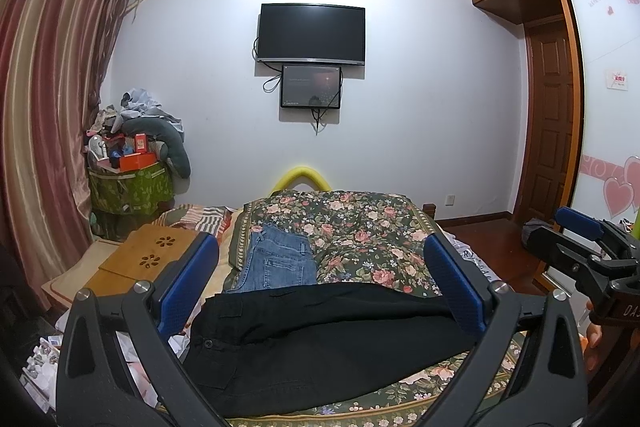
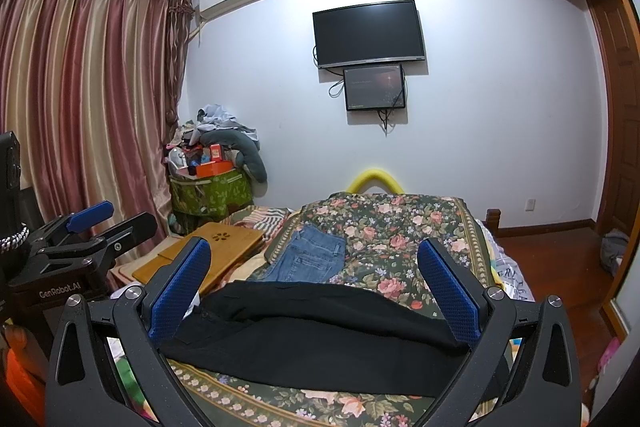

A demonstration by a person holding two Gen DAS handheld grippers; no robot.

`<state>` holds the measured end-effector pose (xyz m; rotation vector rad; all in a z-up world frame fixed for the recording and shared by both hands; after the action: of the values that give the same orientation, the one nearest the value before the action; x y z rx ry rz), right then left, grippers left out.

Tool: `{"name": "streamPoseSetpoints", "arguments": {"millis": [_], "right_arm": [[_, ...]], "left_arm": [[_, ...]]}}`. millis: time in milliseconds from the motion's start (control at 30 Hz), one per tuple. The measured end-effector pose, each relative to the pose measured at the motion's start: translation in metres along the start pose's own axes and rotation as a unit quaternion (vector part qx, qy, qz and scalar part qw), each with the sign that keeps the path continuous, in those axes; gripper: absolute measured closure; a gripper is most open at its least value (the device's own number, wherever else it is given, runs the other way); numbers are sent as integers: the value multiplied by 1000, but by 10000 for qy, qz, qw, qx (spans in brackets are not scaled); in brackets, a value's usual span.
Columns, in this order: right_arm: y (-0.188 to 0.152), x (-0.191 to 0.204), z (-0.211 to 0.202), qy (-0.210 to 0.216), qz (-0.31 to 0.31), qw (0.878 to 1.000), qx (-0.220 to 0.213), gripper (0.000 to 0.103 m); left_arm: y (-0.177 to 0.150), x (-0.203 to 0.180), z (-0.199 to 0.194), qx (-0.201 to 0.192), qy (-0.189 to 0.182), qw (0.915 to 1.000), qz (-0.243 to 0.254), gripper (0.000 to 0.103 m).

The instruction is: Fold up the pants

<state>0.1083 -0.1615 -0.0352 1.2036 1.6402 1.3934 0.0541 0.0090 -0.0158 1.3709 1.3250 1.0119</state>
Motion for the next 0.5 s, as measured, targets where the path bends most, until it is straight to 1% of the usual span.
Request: {"name": "streamPoseSetpoints", "arguments": {"millis": [500], "right_arm": [[-1,2,1,-17,16,10000,10,0]], "left_arm": [[-4,1,4,16,18,10000,34,0]]}}
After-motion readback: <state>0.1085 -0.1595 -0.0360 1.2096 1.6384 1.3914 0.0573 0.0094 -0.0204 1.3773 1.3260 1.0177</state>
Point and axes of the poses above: each gripper's, at about its wrist camera, not at the fingertips, and z roughly the way its jaws point, x to its left, y to its top, the point moved 5 cm from there along z, roughly the way its jaws point, and after that the axes turned 4 degrees about -y, right-handed, at the moved point
